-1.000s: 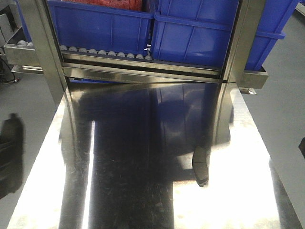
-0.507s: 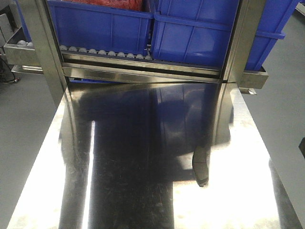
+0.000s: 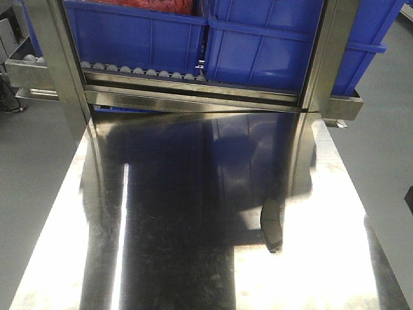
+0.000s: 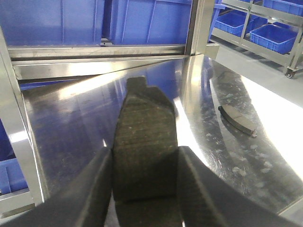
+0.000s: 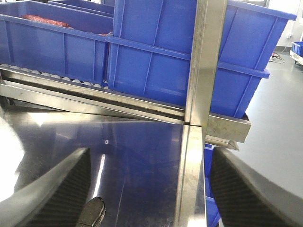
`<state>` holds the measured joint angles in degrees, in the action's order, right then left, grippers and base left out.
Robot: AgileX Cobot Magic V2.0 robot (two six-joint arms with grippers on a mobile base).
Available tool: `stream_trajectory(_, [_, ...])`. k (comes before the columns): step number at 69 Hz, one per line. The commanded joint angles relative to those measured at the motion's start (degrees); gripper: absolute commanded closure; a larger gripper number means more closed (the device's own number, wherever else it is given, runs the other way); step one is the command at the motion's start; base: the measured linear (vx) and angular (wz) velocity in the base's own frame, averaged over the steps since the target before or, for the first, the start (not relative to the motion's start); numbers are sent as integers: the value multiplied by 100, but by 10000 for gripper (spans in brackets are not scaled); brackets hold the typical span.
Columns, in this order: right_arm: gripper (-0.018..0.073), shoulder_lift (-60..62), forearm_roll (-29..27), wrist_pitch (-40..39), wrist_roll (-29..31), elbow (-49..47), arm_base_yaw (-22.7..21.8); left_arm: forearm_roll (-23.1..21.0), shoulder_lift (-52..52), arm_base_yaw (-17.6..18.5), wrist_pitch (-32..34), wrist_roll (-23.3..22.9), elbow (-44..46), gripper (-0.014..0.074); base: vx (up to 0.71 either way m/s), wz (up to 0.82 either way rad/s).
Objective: Move and align brake pads A on conveyor
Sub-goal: 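Lower the right gripper onto the other brake pad and close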
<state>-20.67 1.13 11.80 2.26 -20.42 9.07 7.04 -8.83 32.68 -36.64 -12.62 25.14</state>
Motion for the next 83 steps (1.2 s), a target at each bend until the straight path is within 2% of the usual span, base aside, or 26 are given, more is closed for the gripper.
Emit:
stream_trajectory(1, [54, -88, 36, -571, 15, -159, -25, -9, -69, 16, 560, 12, 165, 602, 0, 0])
stream_trajectory(7, [54, -88, -113, -709, -52, -165, -25, -9, -69, 16, 560, 12, 165, 602, 0, 0])
stream_trajectory(15, [60, -184, -373, -398, -52, -328, -25, -9, -69, 16, 560, 12, 165, 602, 0, 0])
stream_trajectory(28, [94, -1326, -386, 1091, -20, -1232, -25, -9, -69, 16, 560, 12, 165, 602, 0, 0])
stream_trajectory(49, [97, -3662, -483, 3159, -186, -2725, -25, -9, -69, 16, 560, 12, 165, 602, 0, 0])
stream_trajectory(83, [97, -6478, -878, 4464, -377, -3953, 54, -9, -69, 16, 560, 12, 165, 602, 0, 0])
